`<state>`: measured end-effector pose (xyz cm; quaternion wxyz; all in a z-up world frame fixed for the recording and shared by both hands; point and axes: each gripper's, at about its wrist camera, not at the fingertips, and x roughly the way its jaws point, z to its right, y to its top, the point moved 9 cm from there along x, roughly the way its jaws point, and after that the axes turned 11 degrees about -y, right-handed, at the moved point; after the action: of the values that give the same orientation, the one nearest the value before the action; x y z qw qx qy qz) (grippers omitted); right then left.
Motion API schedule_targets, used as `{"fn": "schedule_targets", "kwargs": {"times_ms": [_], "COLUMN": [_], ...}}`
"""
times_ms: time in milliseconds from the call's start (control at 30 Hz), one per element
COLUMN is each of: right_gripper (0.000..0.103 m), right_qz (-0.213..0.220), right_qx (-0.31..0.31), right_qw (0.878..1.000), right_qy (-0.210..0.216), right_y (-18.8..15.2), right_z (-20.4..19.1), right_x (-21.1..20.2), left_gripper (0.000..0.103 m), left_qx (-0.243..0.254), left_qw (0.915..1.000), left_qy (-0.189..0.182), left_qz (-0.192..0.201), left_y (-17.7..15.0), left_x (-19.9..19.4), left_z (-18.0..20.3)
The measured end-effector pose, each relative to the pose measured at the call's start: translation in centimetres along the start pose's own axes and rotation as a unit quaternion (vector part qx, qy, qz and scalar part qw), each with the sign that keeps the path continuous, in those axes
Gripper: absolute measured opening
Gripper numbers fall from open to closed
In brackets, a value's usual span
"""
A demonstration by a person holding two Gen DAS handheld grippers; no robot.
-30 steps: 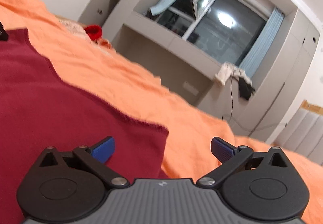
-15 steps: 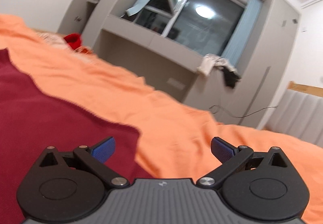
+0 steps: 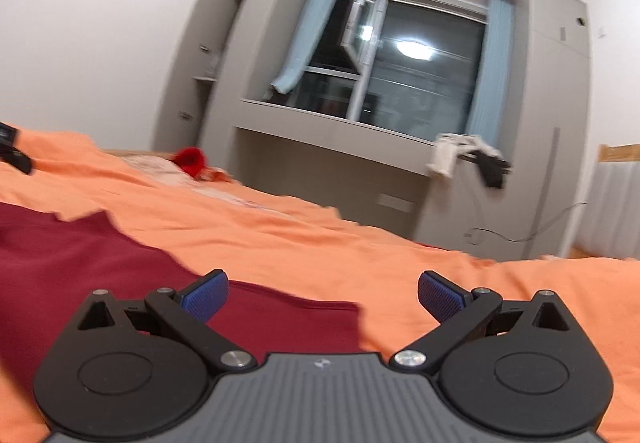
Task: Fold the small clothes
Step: 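Move both open grippers back over the folded shirt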
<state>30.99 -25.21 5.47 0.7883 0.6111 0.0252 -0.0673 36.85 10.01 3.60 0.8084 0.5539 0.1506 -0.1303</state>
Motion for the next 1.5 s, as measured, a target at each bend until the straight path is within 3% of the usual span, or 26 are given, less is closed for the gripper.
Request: {"fn": "schedule_targets", "kwargs": {"times_ms": [100,233,367,500,633,900,1067,1400,1500], "right_gripper": [0.103,0.103,0.103,0.103,0.103,0.103,0.103,0.103,0.103], "right_qz": [0.007,-0.006,-0.023,-0.033,-0.060,-0.076,-0.082,-0.103,-0.106], "right_qx": [-0.008,-0.008,0.006,-0.001,-0.007,-0.020,-0.008,0.030,0.035], "right_qw": [0.999,0.997,0.995,0.994,0.993,0.992,0.991,0.986,0.985], "right_qy": [0.032,0.072,0.094,0.104,0.105,0.097,0.106,0.129,0.131], "right_y": [0.3,0.0,-0.5,-1.8,-3.4,-4.8,-5.0,-5.3,-5.4], "right_z": [-2.2,-4.8,-6.3,-7.6,-8.3,-9.5,-9.3,-8.7,-8.7], "right_x": [-1.5,-2.5,-3.1,-3.1,-2.8,-2.6,-2.5,-1.8,-1.7], "left_gripper": [0.102,0.102,0.102,0.102,0.102,0.102,0.102,0.102,0.102], "left_qx": [0.004,0.047,0.066,-0.015,-0.083,-0.101,-0.058,-0.091,-0.085], "left_qw": [0.9999,0.9986,0.9976,0.9993,0.9946,0.9868,0.9885,0.9714,0.9731], "left_qy": [0.005,0.017,0.007,-0.034,-0.062,-0.113,-0.129,-0.198,-0.191], "left_qz": [0.013,0.020,0.022,0.008,-0.011,-0.056,-0.053,-0.094,-0.097], "left_y": [-0.2,-1.2,-2.4,-3.6,-4.2,-7.1,-8.9,-11.3,-11.7], "left_x": [-1.6,-3.5,-5.8,-7.3,-8.1,-6.7,-5.9,-5.1,-4.1], "left_z": [-1.0,-2.0,-3.3,-4.9,-5.6,-3.0,-0.8,2.6,3.1]}}
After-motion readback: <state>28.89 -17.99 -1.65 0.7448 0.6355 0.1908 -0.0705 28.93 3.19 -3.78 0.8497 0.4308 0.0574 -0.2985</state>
